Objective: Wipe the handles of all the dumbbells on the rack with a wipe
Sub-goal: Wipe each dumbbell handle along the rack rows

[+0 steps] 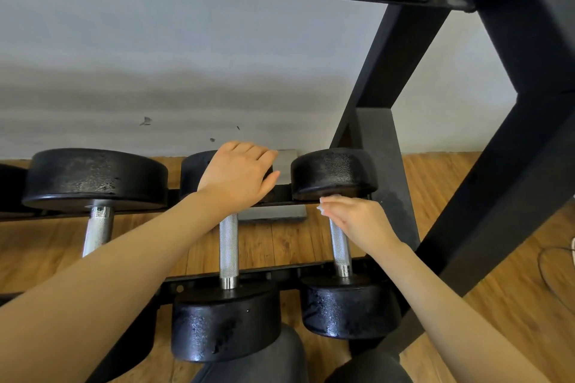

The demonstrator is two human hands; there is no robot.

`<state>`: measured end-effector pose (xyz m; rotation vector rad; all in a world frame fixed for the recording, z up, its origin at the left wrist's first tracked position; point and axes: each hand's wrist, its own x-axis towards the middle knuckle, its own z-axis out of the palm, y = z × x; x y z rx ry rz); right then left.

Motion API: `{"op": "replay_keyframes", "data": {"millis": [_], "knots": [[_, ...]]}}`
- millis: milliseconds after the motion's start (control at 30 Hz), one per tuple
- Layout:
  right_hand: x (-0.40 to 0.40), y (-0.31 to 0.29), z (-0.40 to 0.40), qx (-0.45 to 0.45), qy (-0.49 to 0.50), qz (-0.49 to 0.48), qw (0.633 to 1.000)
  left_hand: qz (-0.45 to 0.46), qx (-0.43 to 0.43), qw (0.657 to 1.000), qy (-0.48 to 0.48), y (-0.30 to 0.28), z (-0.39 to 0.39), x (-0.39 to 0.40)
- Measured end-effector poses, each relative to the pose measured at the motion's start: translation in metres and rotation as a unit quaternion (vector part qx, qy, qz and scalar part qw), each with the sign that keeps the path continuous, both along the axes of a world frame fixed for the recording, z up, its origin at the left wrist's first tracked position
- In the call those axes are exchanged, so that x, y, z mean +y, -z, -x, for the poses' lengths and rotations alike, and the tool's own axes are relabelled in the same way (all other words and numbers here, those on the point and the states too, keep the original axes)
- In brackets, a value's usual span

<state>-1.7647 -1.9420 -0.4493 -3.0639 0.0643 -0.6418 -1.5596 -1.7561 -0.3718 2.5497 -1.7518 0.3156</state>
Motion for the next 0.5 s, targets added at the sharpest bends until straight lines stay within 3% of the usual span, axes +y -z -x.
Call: {"op": "replay_keyframes", "data": {"millis": [133,500], "knots": [[0.005,0.002,0.011,-0.003,0.013,-0.103,0.995,-0.002,0.002,1.0,-0.001,0.002,0.0,-0.001],[0.008,0.0,0.021,0.015,0.014,-0.184,0.983,-0.006,-0.007,1.0,-0.002,0.001,0.0,-0.001]]}}
